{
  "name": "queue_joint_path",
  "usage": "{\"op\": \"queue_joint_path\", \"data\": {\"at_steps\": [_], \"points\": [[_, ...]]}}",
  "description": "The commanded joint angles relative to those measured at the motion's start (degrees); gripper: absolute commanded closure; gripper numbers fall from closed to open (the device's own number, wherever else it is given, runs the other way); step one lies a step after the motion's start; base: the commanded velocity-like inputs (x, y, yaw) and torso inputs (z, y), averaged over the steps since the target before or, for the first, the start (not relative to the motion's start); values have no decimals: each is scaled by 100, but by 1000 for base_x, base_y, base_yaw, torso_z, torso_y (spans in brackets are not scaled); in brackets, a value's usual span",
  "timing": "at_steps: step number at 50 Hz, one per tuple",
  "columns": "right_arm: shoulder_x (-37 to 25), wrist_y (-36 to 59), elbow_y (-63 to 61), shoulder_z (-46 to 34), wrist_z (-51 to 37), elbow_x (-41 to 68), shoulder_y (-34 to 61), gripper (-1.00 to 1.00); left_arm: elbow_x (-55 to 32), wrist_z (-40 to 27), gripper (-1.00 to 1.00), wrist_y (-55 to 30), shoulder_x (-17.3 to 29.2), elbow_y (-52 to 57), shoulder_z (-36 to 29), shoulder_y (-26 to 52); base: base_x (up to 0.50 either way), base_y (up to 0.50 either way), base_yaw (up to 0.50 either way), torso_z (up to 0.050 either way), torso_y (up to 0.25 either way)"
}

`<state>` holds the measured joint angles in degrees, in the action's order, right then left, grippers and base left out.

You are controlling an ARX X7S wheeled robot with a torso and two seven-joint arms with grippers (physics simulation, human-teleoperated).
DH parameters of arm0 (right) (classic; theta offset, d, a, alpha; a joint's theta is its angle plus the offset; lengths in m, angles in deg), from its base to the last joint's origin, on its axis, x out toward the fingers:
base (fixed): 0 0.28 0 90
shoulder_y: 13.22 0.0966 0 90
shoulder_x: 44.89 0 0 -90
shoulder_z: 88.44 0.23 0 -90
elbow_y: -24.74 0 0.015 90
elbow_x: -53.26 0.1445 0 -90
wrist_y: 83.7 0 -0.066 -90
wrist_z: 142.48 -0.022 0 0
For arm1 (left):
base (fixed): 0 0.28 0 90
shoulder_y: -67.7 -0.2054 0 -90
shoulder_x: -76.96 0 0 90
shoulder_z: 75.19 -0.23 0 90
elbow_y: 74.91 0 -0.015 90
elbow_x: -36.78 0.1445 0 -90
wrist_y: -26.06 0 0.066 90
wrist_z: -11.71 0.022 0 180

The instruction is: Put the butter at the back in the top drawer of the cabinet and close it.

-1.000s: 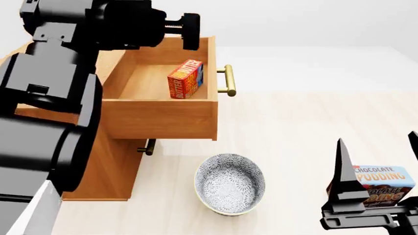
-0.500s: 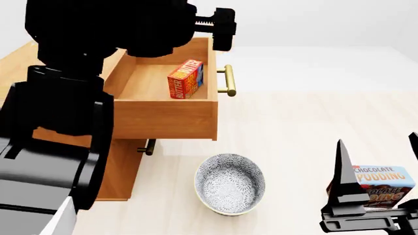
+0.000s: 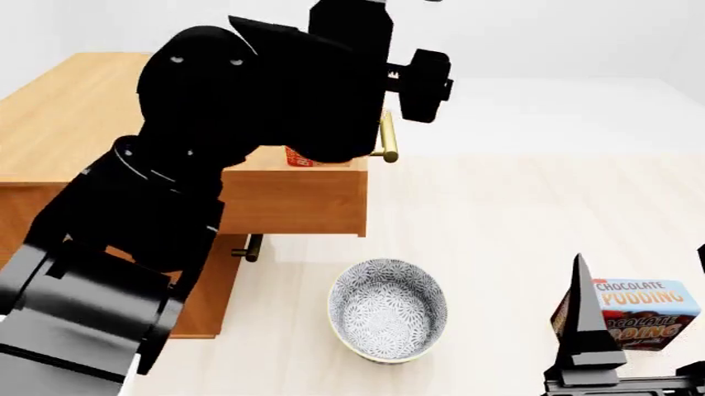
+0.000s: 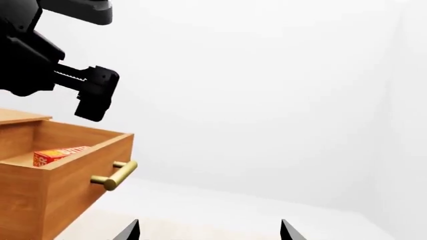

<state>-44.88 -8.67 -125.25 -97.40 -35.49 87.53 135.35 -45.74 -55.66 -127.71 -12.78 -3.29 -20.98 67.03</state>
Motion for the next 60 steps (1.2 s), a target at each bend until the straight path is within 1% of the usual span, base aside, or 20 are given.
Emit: {"op": "queue_joint_path", "data": {"at_steps": [1, 9, 14, 20, 23, 26, 33, 44, 60], "points": [[0, -41, -1, -155, -190, -338, -163, -100, -745, -650, -100, 820, -8, 19, -1065, 123, 0, 0, 0, 0, 0], [0, -51, -1, -210, -263, -448, -224, -100, -1322, -700, -100, 1691, -16, 28, -2202, 358, 0, 0, 0, 0, 0], [0, -71, -1, -241, -320, -489, -257, -100, -1846, -553, -100, 2502, -20, -101, -3278, 688, 0, 0, 0, 0, 0], [0, -86, -1, -284, -382, -555, -305, -100, -2741, -489, -100, 3683, -25, 10, -4943, 1315, 0, 0, 0, 0, 0], [0, -90, -1, -291, -393, -567, -315, -100, -2984, -500, -100, 3995, -26, 99, -5397, 1485, 0, 0, 0, 0, 0], [0, -97, -1, -311, -418, -608, -337, -100, -2992, -604, -100, 4034, -26, 193, -5503, 1506, 0, 0, 0, 0, 0], [0, -107, -1, -336, -459, -653, -368, -100, -2912, -783, -100, 3954, -26, 367, -5505, 1411, 0, 0, 0, 0, 0], [0, -143, -1, -390, -528, -762, -430, -100, -2581, -1101, -100, 3655, -26, 573, -5499, 1204, 0, 0, 0, 0, 0], [0, -161, -1, -405, -561, -801, -457, -100, -2140, -910, -100, 3433, -26, 763, -5479, 988, 0, 0, 0, 0, 0]]}}
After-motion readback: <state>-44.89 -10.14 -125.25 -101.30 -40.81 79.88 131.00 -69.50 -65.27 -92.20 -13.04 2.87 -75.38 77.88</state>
